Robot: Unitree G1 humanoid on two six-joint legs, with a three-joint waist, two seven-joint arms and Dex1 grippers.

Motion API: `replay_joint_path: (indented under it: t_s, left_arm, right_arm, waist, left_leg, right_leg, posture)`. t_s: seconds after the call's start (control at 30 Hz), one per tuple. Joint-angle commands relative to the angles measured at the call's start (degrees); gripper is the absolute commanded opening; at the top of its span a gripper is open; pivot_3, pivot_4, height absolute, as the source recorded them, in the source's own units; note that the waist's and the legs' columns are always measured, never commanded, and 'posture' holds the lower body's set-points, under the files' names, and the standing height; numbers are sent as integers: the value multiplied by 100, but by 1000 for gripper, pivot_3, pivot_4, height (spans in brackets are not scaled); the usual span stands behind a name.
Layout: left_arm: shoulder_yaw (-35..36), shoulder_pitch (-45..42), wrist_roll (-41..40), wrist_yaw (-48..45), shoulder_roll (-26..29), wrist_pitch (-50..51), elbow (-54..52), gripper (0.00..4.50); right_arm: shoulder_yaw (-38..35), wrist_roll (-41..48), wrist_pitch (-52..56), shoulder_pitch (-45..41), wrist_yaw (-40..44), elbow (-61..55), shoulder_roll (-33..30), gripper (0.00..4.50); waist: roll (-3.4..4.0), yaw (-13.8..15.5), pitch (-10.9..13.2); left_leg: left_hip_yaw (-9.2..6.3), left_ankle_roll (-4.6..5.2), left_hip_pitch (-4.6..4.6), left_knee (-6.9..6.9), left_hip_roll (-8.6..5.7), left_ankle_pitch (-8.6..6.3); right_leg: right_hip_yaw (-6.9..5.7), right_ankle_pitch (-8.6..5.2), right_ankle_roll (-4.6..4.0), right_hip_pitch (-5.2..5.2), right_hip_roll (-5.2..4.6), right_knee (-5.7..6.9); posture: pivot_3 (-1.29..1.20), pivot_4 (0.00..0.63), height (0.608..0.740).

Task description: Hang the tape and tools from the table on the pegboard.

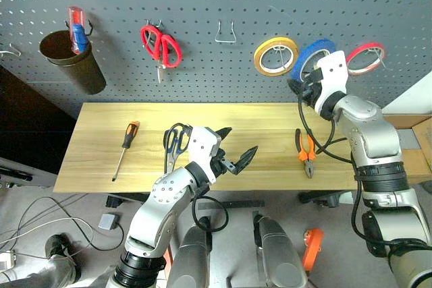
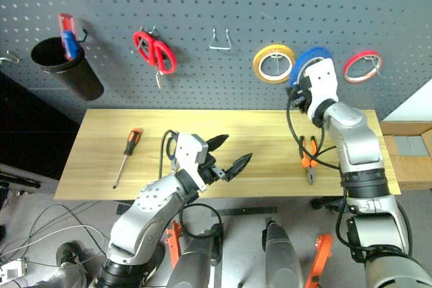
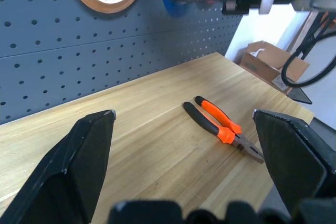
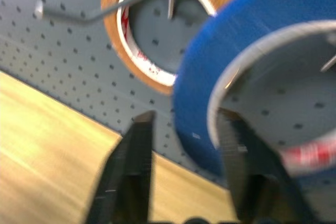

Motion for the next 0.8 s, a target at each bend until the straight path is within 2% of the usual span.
replay_joint_path:
  t_s: [0.03,0.17,0.3,0.4,0.43,0.57,0.8]
  left_arm:
    - [38,-22,1,-16,17,-129,-163,4500]
    - [1,89,-60,-146,121,-55,-223,4500]
    - [-123,363,-158,-509,443,42,-302,4500]
    - [-193,453,-260,-710,591,129,-284,4500]
    - [-212,470,-258,-740,606,92,-281,4500]
    - [-518,513,227,-851,815,-359,-212,4500]
    - [-554,638,360,-732,736,-540,-318,4500]
  right_arm:
    - [-190,268,431,326,334,-926,-294,3052]
    - [-409,568,1637,998,638,-2120,-1112,4405]
    - [-690,1148,2959,2154,960,-3158,-1784,4458]
    - [-658,1198,3417,2695,720,-3198,-1658,4458]
    - [-631,1064,3545,2666,433,-2993,-1446,4458]
    - [-643,401,3676,1956,-834,-1669,-418,4458]
    - [-740,55,3598,1410,-1436,-868,245,4458]
  waist:
    - [0,3,0]
    - [4,14,-5]
    - [-3,38,-47]
    - [-7,11,-57]
    - [-6,-10,-58]
    - [-11,-64,-70]
    - [-1,14,-101]
  left_leg:
    - [-1,0,0,0,0,0]
    - [-2,1,-1,0,-3,-1]
    - [-6,1,-1,-4,0,-1]
    - [-3,2,0,-2,5,-1]
    - [2,3,1,1,5,-1]
    - [17,25,12,8,13,17]
    - [35,30,4,4,17,30]
  right_leg:
    - [0,0,0,0,0,0]
    - [-1,0,1,2,-2,-2]
    - [-3,-1,0,3,-1,-7]
    - [-3,-3,-3,5,1,-8]
    - [1,-3,-1,5,0,-9]
    - [21,9,-2,5,0,-17]
    - [8,41,-2,5,-5,-20]
  posture:
    - [-102,306,740]
    - [-116,310,740]
    - [-135,309,740]
    - [-142,312,740]
    - [-142,312,740]
    - [-130,305,740]
    - [-122,298,740]
